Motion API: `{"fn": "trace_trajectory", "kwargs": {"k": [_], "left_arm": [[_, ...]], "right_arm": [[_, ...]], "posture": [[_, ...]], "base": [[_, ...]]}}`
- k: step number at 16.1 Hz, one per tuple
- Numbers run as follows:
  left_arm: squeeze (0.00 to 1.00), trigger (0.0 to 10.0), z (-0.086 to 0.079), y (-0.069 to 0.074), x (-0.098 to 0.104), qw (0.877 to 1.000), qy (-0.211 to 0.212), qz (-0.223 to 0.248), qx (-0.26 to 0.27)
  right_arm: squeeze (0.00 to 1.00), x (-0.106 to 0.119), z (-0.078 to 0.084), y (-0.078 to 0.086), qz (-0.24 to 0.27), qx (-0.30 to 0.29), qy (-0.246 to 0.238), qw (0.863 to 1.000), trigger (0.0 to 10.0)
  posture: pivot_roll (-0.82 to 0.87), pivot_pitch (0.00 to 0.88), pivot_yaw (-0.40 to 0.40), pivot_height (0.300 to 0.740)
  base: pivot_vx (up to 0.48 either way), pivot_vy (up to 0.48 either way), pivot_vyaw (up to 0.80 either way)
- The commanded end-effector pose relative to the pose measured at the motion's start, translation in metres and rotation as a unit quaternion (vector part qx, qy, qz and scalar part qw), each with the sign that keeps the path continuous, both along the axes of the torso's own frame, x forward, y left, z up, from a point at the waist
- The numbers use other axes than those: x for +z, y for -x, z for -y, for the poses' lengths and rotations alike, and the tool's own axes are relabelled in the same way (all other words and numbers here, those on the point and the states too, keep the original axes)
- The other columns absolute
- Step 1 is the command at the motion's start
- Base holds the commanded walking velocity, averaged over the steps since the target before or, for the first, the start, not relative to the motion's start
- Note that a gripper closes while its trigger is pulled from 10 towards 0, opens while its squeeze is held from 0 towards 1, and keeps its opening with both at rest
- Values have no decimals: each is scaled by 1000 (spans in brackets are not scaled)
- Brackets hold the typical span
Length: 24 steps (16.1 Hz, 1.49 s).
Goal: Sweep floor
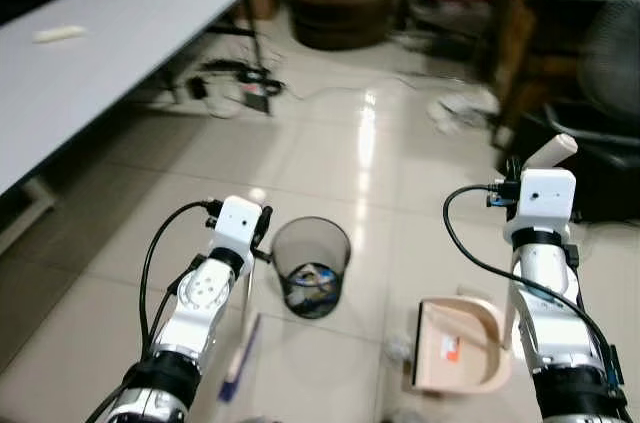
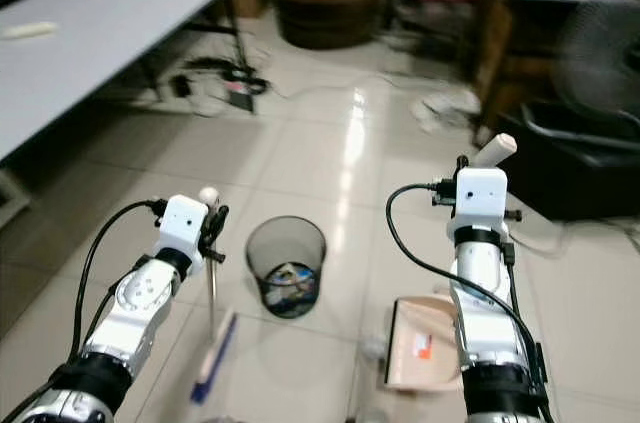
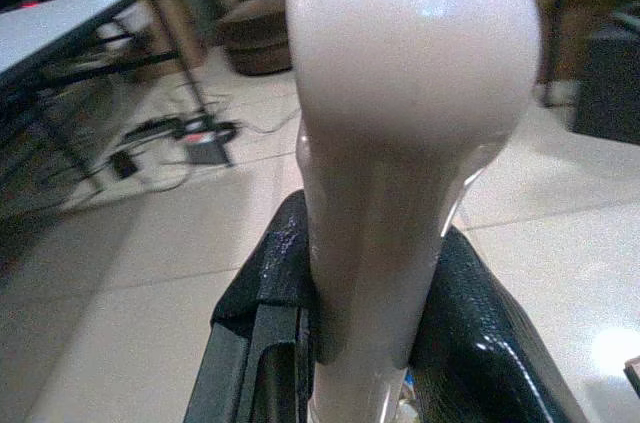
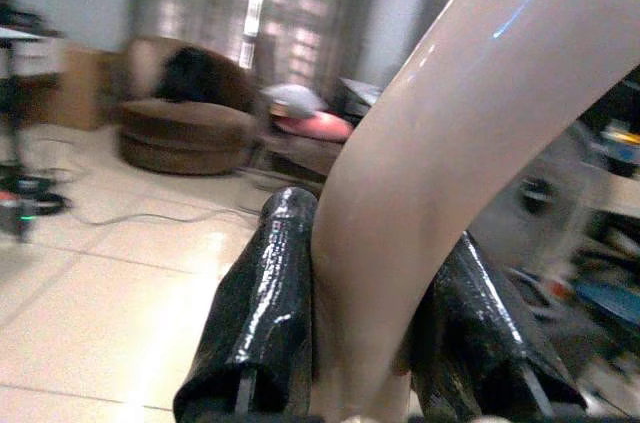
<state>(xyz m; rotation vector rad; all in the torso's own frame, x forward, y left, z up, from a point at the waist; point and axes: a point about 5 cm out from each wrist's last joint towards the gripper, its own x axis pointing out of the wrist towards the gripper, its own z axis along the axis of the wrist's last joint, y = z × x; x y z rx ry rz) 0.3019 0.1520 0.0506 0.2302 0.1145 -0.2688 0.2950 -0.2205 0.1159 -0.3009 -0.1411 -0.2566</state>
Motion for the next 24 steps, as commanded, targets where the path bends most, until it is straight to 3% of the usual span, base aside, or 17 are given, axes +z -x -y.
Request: {"fn": "trace_trajectory", "kwargs": {"k": [1, 4, 18, 21, 24], "left_arm": [[0, 10000, -2, -5, 7, 1000, -5, 17, 7], [0, 10000, -6, -9, 12, 999, 13, 22, 33], [0, 10000, 1, -14, 18, 999, 6, 37, 26], [0, 10000, 3, -15, 22, 998, 19, 47, 22], [0, 10000, 2, -16, 24, 998, 26, 45, 25]], "right_arm": [[0, 3, -7, -2, 14, 12, 2, 1000, 10000], [0, -1, -11, -2, 4, 19, 2, 1000, 10000], [0, -7, -15, -6, -1, 27, -14, 1000, 10000], [0, -20, -17, -4, -38, 4, -28, 999, 10000], [0, -23, -15, -1, -36, -16, -48, 998, 10000]], "posture": [[-20, 0, 55, 740], [-19, 0, 55, 740], [-27, 0, 59, 740], [-30, 0, 59, 740], [-31, 0, 64, 740]], "base": [[0, -304, 0], [0, -335, 0], [0, -355, 0], [0, -119, 0], [0, 0, 0]]}}
